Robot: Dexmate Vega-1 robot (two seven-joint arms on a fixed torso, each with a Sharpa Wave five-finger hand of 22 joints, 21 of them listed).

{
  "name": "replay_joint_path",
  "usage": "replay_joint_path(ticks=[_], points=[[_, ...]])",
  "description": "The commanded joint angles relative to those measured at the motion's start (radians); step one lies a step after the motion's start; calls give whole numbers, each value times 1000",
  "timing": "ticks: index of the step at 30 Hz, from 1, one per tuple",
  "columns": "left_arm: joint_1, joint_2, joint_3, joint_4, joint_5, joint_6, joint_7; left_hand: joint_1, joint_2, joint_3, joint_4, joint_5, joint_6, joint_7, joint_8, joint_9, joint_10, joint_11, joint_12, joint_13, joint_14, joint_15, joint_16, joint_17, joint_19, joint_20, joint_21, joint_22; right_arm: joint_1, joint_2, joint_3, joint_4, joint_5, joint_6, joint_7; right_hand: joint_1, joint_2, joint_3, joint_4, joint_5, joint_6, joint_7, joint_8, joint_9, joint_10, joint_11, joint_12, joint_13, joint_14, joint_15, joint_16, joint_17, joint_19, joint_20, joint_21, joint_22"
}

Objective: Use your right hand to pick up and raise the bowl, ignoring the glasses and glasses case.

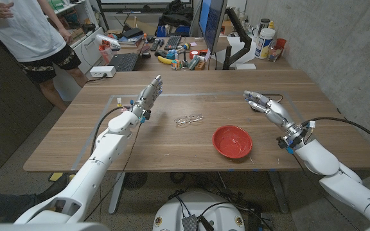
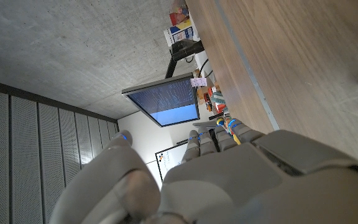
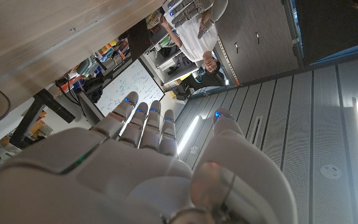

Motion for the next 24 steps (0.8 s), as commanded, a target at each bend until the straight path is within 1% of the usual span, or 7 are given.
replay_joint_path(ticks=[1, 2, 4, 10, 15, 16, 24], points=[[6, -1, 11, -16, 14, 13, 15, 3, 12, -2, 2, 5, 8, 2, 4, 2, 6, -7, 1, 5, -3, -1, 6, 4, -10, -48, 4, 4, -31, -7, 22, 10, -11, 51, -5, 2, -10, 0, -4, 5, 2, -6, 1, 1, 14, 0, 8, 2, 8, -3, 10, 3, 12, -8, 2, 3], [7, -1, 11, -18, 14, 14, 16, 3, 12, -2, 2, 5, 8, 2, 4, 2, 6, -6, 1, 5, -3, -1, 6, 4, -10, -48, 4, 4, -31, -7, 23, 12, -12, 56, -4, 2, -11, 0, -4, 6, 2, -6, 1, 1, 14, -5, 7, 2, 10, -4, 10, 3, 14, -9, 2, 3], [9, -1, 11, -23, 16, 17, 19, 3, 12, -2, 2, 5, 8, 1, 4, 2, 6, -5, 1, 5, -3, -1, 6, 4, -10, -48, 4, 4, -32, -5, 25, 17, -14, 64, -3, 2, -11, 0, -4, 6, 3, -6, 1, 1, 15, -4, 8, 2, 10, -6, 10, 3, 15, -10, 3, 3], [17, 1, 11, -37, 18, 20, 28, 4, 13, -4, 2, 6, 9, 0, 4, 2, 6, -5, 1, 5, -2, 0, 6, 4, -10, -48, 4, 4, -35, 13, 44, 36, -80, 103, -28, 2, -12, 0, -5, 8, 4, -9, 1, 2, 21, -4, 9, 2, 17, -12, 12, 3, 22, -12, 4, 3], [23, 3, 9, -49, 18, 21, 35, 4, 13, -4, 2, 6, 10, 0, 5, 2, 7, -4, 1, 5, -2, 0, 6, 4, -10, -48, 4, 4, -51, 22, 70, 38, -135, 124, -51, 2, -15, -1, -6, 10, 6, -15, 2, 2, 26, -9, 10, 3, 28, -16, 14, 3, 26, -12, 5, 3], [24, 3, 9, -50, 17, 20, 35, 4, 13, -5, 2, 6, 10, -1, 5, 2, 8, -9, 2, 5, -2, 0, 6, 4, -10, -48, 4, 4, -54, 22, 73, 37, -138, 125, -51, 2, -15, -1, -6, 10, 5, -16, 2, 2, 27, -9, 10, 3, 29, -16, 15, 3, 27, -13, 5, 3], [30, 3, 11, -58, 18, 24, 44, 5, 14, -6, 1, 6, 10, 0, 4, 2, 7, -6, 1, 5, -2, -1, 6, 4, -11, -46, 4, 4, -74, 29, 80, 55, -121, 145, -46, 0, -22, -5, -6, 15, 11, -25, 4, 2, 43, -18, 15, 3, 46, -24, 17, 3, 42, -17, 8, 3]])
